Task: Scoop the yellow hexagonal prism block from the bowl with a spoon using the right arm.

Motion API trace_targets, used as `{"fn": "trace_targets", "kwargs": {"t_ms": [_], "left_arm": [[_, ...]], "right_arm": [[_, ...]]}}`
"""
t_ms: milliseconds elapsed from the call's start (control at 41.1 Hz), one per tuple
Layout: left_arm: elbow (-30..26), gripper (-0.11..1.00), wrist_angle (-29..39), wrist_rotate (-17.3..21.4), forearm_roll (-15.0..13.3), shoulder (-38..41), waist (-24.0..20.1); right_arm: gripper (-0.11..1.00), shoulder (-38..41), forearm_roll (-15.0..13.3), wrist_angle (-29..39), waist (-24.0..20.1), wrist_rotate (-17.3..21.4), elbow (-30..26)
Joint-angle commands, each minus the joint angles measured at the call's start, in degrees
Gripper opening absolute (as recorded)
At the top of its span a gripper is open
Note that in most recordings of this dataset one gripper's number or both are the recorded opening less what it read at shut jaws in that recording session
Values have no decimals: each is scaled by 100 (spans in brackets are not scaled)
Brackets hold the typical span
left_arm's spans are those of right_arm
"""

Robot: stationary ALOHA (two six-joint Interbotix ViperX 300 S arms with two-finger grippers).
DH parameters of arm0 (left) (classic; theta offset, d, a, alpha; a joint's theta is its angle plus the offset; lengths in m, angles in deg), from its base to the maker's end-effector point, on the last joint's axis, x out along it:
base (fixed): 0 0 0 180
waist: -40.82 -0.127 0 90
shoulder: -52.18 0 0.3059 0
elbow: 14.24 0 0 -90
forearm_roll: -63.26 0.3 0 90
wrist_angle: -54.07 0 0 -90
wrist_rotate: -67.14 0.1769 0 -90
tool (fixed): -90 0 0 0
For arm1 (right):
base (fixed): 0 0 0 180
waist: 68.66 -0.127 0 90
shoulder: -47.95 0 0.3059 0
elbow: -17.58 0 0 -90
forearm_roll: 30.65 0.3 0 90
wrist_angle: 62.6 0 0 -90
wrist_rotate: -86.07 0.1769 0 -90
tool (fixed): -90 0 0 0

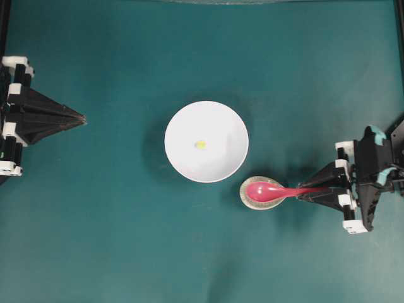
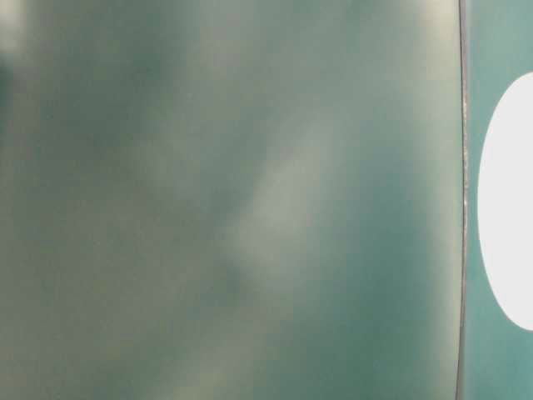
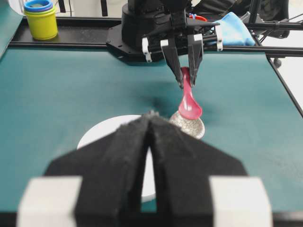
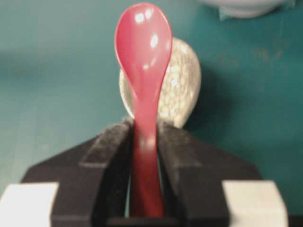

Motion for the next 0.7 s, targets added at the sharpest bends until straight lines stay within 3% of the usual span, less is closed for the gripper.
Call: {"fn": "trace_targets", "kwargs": {"t_ms": [0, 243, 680], "left_arm": [[-123, 3, -62, -9, 9, 18, 0], [-114, 3, -97, -9, 9, 18, 0], [-114, 3, -132, -9, 9, 18, 9]], "right_arm": [[23, -88, 9, 220, 79, -9, -141], [23, -88, 9, 615, 167, -9, -176], [23, -88, 0, 642, 290, -9, -176]]}}
